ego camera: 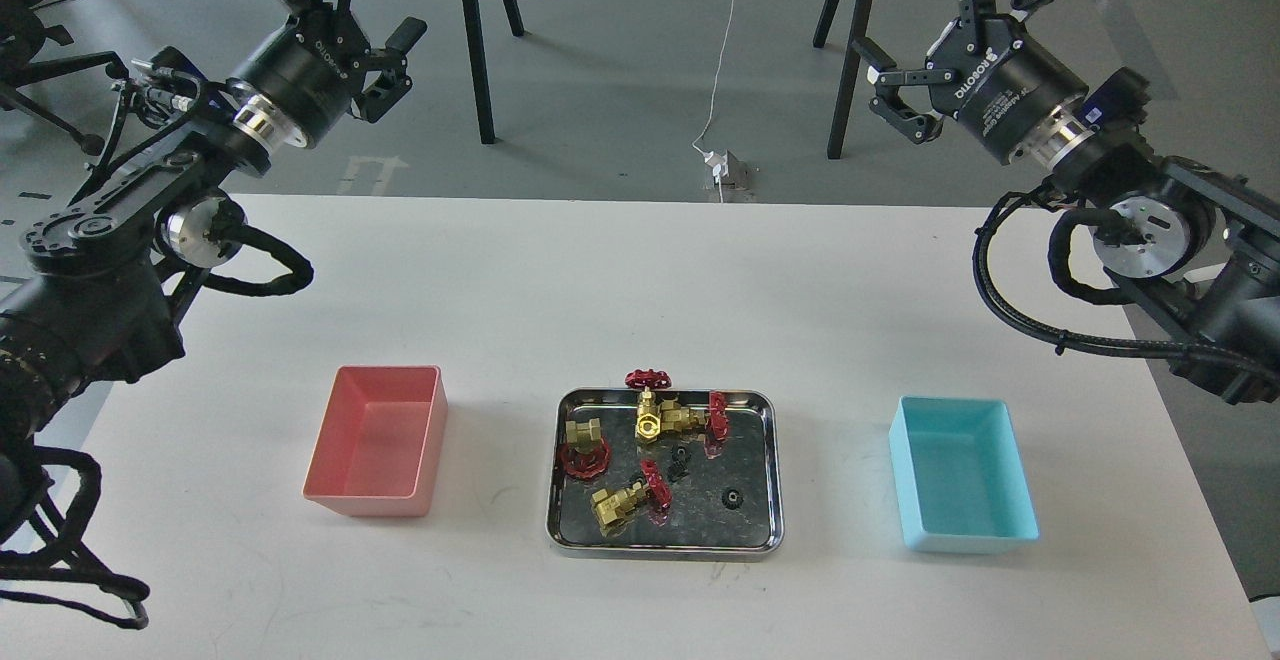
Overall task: Place valve in pink box and gear in blue box
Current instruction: 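Move the left gripper down toward the brass valve on the tray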
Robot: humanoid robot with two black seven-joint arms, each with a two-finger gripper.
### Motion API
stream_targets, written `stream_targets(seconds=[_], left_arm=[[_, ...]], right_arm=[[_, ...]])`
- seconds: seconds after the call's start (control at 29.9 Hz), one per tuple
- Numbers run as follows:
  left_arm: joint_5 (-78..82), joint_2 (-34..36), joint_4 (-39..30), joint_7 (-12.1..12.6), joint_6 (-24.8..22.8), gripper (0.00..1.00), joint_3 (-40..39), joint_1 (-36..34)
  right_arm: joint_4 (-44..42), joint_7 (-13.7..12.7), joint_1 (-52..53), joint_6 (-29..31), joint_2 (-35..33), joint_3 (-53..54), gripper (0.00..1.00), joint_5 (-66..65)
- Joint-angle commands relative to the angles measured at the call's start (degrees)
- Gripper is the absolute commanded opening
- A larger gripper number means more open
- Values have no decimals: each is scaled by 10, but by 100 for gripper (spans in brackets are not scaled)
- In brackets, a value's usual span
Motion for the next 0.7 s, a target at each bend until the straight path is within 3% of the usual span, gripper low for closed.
stream_targets(seconds=[0.0,0.2,0.3,0.43,0.54,0.6,0.67], left_arm=[[-2,-3,-1,0,0,100,-24,2],[-28,-18,-1,0,0,100,-84,-2],[-78,-57,-9,0,0,100,-137,6],[-77,-95,-71,0,0,100,-173,10],[-52,-75,-145,0,0,100,-167,-1],[10,-23,-199,0,0,100,-156,-14],[75,25,-252,0,0,100,-93,-38]], right_arm=[[-3,0,-18,0,0,35,100,0],[-1,0,-18,0,0,66,100,0],[-2,-3,-10,0,-1,65,100,-7],[-43,-6,2,0,-10,65,100,-8],[-106,-6,2,0,-10,66,100,-6],[-113,-6,-2,0,-12,66,100,-4],[-110,-6,-7,0,-18,68,100,-3]])
